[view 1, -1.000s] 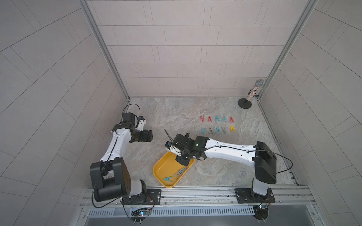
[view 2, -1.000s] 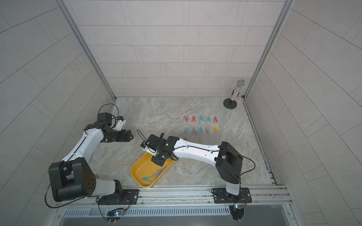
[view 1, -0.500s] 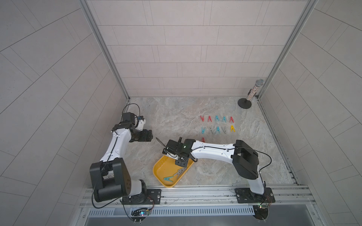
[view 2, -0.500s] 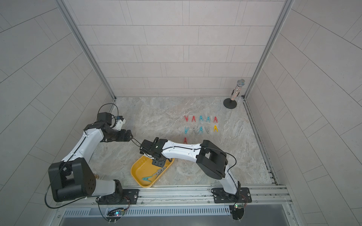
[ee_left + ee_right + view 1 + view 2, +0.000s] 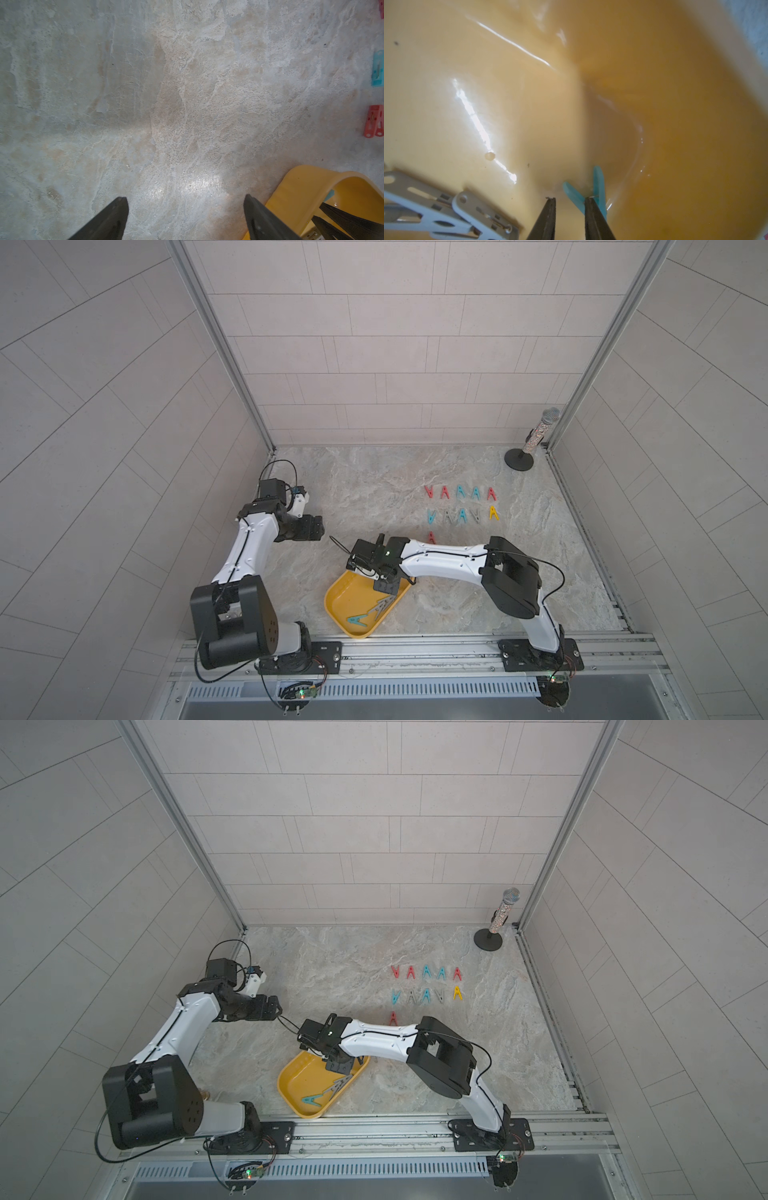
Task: Take the clothespins out of the storage box
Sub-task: Pick up the clothespin from the storage box.
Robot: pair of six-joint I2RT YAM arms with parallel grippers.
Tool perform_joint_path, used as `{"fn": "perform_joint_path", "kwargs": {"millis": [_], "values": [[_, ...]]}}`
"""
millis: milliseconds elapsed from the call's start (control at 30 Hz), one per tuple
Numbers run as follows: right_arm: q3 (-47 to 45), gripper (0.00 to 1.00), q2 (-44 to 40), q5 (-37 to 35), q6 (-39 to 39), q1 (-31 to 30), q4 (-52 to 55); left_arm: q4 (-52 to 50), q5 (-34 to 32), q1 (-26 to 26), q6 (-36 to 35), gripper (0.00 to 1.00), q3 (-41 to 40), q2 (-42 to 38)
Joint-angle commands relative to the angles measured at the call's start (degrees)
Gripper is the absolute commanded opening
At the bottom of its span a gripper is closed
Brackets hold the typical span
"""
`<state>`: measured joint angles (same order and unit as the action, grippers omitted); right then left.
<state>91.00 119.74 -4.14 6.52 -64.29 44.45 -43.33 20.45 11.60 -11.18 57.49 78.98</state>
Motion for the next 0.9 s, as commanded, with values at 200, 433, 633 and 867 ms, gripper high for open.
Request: {"fn": "perform_joint_path", "kwargs": {"millis": [200,433,633,867], "values": [[-0.03,0.26,2.51,0.10,-0.40,1.01,0.47,-0.25,-0.24,-0.08,0.11,0.95,-0.26,-1.20],[-0.12,0.18,2.51,0.82,-0.76,1.11,-0.09,-0.35,-0.16,-0.08,0.11,0.95,-0.26,-1.21],[-0.11,0.09,1.24,2.53,-1.09,1.02,-1.01,-0.30,-0.15,-0.07,0.11,0.95,-0.22,-1.21],[-0.21,0.03,-1.53,4.10,-1.86,1.01,-1.72,-0.33,-0.26,-0.08,0.08,0.95,-0.36,-1.15]]}}
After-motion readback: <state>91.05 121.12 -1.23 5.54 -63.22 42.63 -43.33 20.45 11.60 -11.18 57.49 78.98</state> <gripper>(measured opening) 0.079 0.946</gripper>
